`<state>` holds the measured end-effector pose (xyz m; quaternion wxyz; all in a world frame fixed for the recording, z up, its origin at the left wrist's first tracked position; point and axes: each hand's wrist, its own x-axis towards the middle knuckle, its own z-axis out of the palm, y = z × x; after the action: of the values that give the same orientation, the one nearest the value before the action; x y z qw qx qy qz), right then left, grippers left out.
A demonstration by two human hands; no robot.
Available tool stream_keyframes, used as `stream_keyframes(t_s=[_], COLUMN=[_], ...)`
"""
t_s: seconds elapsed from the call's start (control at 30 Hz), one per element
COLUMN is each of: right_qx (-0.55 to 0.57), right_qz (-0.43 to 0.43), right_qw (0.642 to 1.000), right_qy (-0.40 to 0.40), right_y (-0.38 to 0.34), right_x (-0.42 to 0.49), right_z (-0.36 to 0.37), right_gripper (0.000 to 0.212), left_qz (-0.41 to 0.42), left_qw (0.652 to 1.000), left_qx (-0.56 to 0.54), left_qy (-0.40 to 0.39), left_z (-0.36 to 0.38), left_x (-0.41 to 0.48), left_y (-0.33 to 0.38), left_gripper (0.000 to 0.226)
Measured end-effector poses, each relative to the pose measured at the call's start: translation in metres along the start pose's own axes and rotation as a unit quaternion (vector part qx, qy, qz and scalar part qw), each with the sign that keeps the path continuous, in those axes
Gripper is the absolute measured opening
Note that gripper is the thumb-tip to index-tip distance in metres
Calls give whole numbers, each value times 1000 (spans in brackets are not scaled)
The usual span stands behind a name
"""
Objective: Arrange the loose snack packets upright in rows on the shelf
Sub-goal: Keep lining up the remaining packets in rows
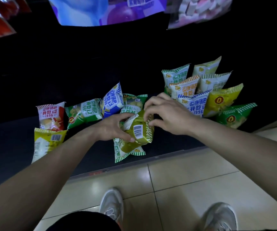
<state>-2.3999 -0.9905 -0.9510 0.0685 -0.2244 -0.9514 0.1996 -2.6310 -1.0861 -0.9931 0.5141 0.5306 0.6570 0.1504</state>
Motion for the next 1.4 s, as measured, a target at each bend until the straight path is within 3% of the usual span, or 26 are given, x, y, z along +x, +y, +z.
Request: stream_keyframes(t_s=[0.17, 0.5, 0.63, 0.83, 1.0, 1.1, 1.2, 1.3, 1.4], right_qx=[31, 37, 47, 53, 100, 86, 119, 67, 20], right_qz=[25, 169, 174, 186, 207, 246, 313, 349, 368], right_qw=[999, 984, 983, 980, 972, 963, 940, 934, 929], right_qy=[-30, 44, 45, 44, 55, 63, 64, 38, -30], right_y=[10, 22, 22, 31, 54, 72, 91, 109, 117], right_x=[2, -5, -12, -27, -56, -85, -120, -155, -183], right_z=[2, -12, -15, -21, -30, -42, -46, -32, -17], right_gripper=[9, 6, 7, 7, 12, 23, 11, 7, 17], left_qz=[27, 95, 95, 111, 117, 106, 89, 76, 67], left_qw=[1000, 975, 974, 974, 977, 974, 974, 972, 970], left_qx=[-11, -19, -44, -2, -43, -72, -86, -84, -73], left_qy=[6, 201, 201, 196, 175, 185, 192, 207, 222], left_z=[12, 51, 56, 55, 71, 85, 108, 133, 151], left_x=[2, -13, -5, 9, 29, 47, 64, 82, 101], left_y=[2, 34, 52, 73, 89, 88, 87, 92, 101], left_gripper=[91, 83, 85, 50, 41, 41, 43, 43, 42])
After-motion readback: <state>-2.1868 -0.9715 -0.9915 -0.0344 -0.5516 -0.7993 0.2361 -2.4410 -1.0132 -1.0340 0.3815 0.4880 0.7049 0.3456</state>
